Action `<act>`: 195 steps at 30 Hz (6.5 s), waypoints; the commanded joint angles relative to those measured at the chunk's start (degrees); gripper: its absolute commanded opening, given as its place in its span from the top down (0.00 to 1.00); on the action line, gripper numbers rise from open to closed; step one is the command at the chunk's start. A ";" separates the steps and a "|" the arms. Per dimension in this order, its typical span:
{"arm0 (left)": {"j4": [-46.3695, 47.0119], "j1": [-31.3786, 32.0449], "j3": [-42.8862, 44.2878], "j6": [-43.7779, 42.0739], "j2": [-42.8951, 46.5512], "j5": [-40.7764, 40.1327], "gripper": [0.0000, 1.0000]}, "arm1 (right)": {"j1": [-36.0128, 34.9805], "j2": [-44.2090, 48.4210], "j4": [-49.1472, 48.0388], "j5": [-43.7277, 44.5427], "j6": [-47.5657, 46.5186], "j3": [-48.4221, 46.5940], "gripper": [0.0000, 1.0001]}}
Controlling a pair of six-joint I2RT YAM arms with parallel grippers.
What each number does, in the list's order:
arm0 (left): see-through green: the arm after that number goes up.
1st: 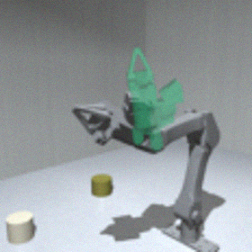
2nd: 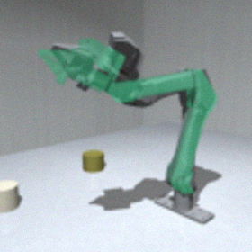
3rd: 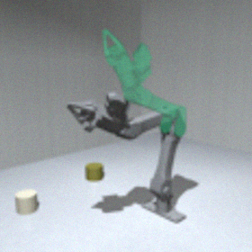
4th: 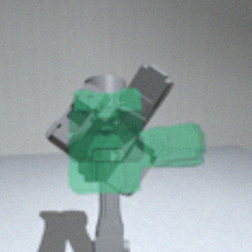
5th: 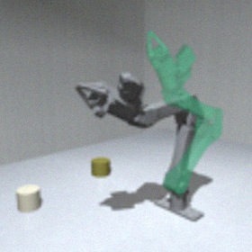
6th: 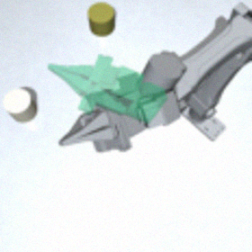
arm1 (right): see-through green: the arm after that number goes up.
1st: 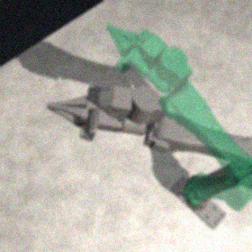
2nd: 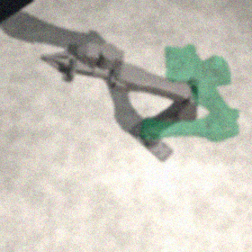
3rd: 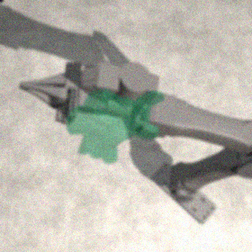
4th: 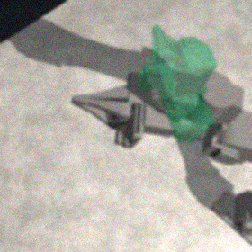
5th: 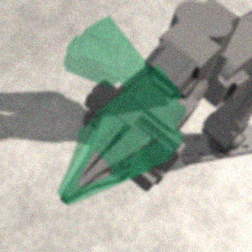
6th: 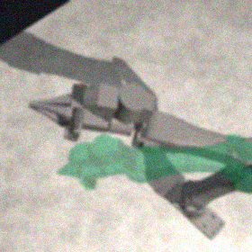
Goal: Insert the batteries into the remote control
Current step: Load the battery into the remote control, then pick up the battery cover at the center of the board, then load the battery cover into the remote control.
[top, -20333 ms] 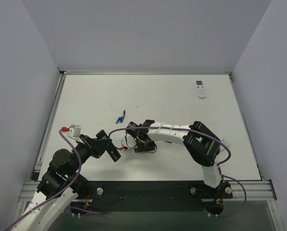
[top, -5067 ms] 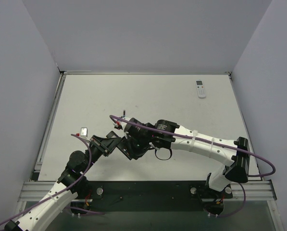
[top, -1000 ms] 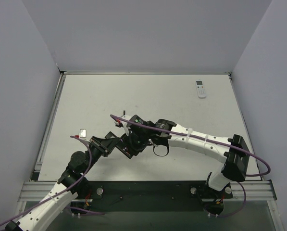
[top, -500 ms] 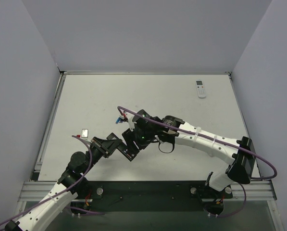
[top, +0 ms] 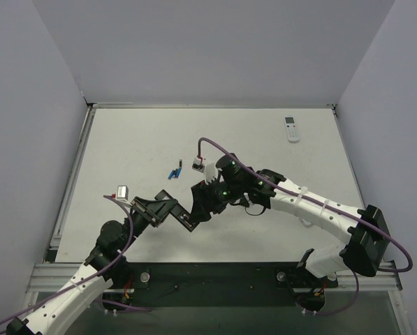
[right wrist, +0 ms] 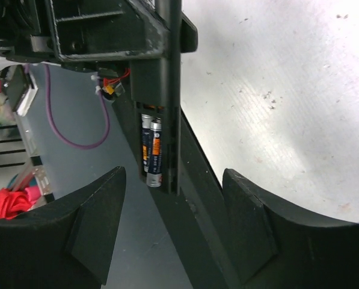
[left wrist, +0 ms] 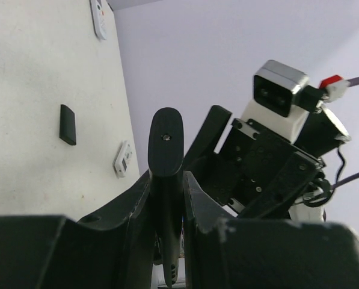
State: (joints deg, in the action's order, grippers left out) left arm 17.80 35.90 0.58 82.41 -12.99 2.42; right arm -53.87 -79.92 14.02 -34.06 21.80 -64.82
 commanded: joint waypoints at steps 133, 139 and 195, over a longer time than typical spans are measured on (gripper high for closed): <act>-11.04 0.14 -2.42 -12.01 3.68 -5.67 1.00 | 16.60 -11.75 5.32 46.02 25.48 11.64 0.16; -9.81 0.14 -2.60 -11.66 2.62 -5.40 1.00 | 16.51 -15.79 4.61 46.55 25.75 11.56 0.24; -2.07 0.14 -2.60 -6.47 0.95 -3.29 1.00 | -18.03 -4.36 17.44 33.88 -21.36 -13.75 0.89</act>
State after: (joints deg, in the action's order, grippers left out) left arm 11.27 36.05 2.28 75.37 -12.45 -1.67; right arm -71.64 -82.19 29.15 -3.75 1.30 -75.64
